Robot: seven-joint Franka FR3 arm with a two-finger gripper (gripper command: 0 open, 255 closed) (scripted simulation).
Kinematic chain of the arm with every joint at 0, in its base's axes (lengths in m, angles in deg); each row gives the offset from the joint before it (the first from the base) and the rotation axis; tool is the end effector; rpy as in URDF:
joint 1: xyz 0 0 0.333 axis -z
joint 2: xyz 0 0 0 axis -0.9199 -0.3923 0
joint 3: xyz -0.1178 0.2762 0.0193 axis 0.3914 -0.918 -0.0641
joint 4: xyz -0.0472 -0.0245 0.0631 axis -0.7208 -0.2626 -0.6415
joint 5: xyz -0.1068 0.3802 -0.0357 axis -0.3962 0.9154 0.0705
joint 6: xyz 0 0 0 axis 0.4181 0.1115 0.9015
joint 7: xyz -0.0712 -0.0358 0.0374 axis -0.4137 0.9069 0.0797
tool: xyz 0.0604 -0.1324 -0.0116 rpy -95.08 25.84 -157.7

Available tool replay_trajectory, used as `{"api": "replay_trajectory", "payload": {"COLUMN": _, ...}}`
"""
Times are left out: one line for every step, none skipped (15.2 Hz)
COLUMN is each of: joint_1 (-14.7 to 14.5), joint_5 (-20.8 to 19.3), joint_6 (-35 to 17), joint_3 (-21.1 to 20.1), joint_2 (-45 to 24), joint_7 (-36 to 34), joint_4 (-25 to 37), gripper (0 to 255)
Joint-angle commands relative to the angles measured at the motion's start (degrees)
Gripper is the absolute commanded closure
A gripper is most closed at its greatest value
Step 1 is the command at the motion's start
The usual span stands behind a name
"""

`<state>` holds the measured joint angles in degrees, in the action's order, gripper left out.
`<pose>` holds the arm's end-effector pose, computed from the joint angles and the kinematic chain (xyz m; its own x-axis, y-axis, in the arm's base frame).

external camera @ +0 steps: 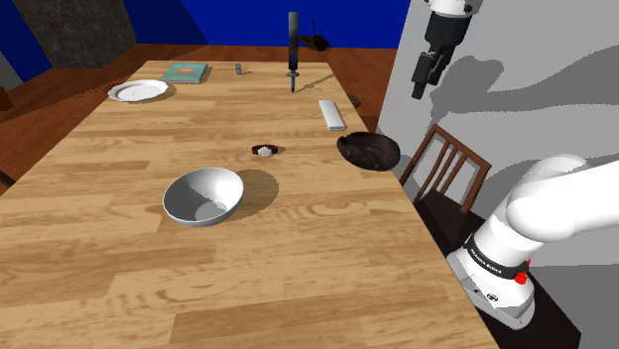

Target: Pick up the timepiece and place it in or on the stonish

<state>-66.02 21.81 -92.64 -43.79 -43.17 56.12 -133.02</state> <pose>0.3334 0.0134 0.5447 0.9927 0.1203 0.0091 0.1189 -0.9883 0.0955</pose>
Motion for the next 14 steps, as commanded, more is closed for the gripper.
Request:
{"api": "replay_trajectory", "payload": {"joint_1": 0.0, "joint_5": 0.0, "joint_6": 0.0, "joint_3": 0.0, "joint_2": 0.0, "joint_7": 0.0, "joint_4": 0.0, "gripper": 0}}
{"api": "replay_trajectory", "payload": {"joint_1": -0.4, "joint_5": 0.2, "joint_6": -1.5, "joint_3": -0.4, "joint_2": -1.6, "joint_7": 0.2, "joint_4": 0.3, "gripper": 0}}
{"api": "replay_trajectory", "payload": {"joint_1": -0.9, "joint_5": 0.5, "joint_6": -2.9, "joint_3": -0.9, "joint_2": -3.3, "joint_7": 0.3, "joint_4": 0.6, "gripper": 0}}
{"api": "replay_trajectory", "payload": {"joint_1": -1.3, "joint_5": 0.7, "joint_6": -4.3, "joint_3": -1.3, "joint_2": -4.9, "joint_7": 0.5, "joint_4": 1.0, "gripper": 0}}
{"api": "replay_trajectory", "payload": {"joint_1": -1.7, "joint_5": 0.9, "joint_6": -5.7, "joint_3": -1.7, "joint_2": -6.6, "joint_7": 0.7, "joint_4": 1.5, "gripper": 0}}
{"api": "replay_trajectory", "payload": {"joint_1": -2.1, "joint_5": 1.0, "joint_6": -7.0, "joint_3": -2.2, "joint_2": -8.3, "joint_7": 0.8, "joint_4": 2.0, "gripper": 0}}
{"api": "replay_trajectory", "payload": {"joint_1": -2.5, "joint_5": 1.2, "joint_6": -8.3, "joint_3": -2.6, "joint_2": -10.1, "joint_7": 1.0, "joint_4": 2.6, "gripper": 0}}
{"api": "replay_trajectory", "payload": {"joint_1": -2.9, "joint_5": 1.3, "joint_6": -9.6, "joint_3": -3.1, "joint_2": -11.8, "joint_7": 1.1, "joint_4": 3.2, "gripper": 0}}
{"api": "replay_trajectory", "payload": {"joint_1": -3.3, "joint_5": 1.3, "joint_6": -10.8, "joint_3": -3.6, "joint_2": -13.6, "joint_7": 1.3, "joint_4": 3.9, "gripper": 0}}
{"api": "replay_trajectory", "payload": {"joint_1": -3.6, "joint_5": 1.4, "joint_6": -12.0, "joint_3": -4.0, "joint_2": -15.3, "joint_7": 1.4, "joint_4": 4.6, "gripper": 0}}
{"api": "replay_trajectory", "payload": {"joint_1": -4.0, "joint_5": 1.4, "joint_6": -13.1, "joint_3": -4.5, "joint_2": -17.1, "joint_7": 1.6, "joint_4": 5.4, "gripper": 0}}
{"api": "replay_trajectory", "payload": {"joint_1": -4.3, "joint_5": 1.4, "joint_6": -14.2, "joint_3": -5.0, "joint_2": -18.9, "joint_7": 1.7, "joint_4": 6.2, "gripper": 0}}
{"api": "replay_trajectory", "payload": {"joint_1": -4.6, "joint_5": 1.4, "joint_6": -15.2, "joint_3": -5.5, "joint_2": -20.7, "joint_7": 1.8, "joint_4": 7.1, "gripper": 0}}
{"api": "replay_trajectory", "payload": {"joint_1": -5.0, "joint_5": 1.3, "joint_6": -16.2, "joint_3": -6.0, "joint_2": -22.5, "joint_7": 1.9, "joint_4": 8.1, "gripper": 0}}
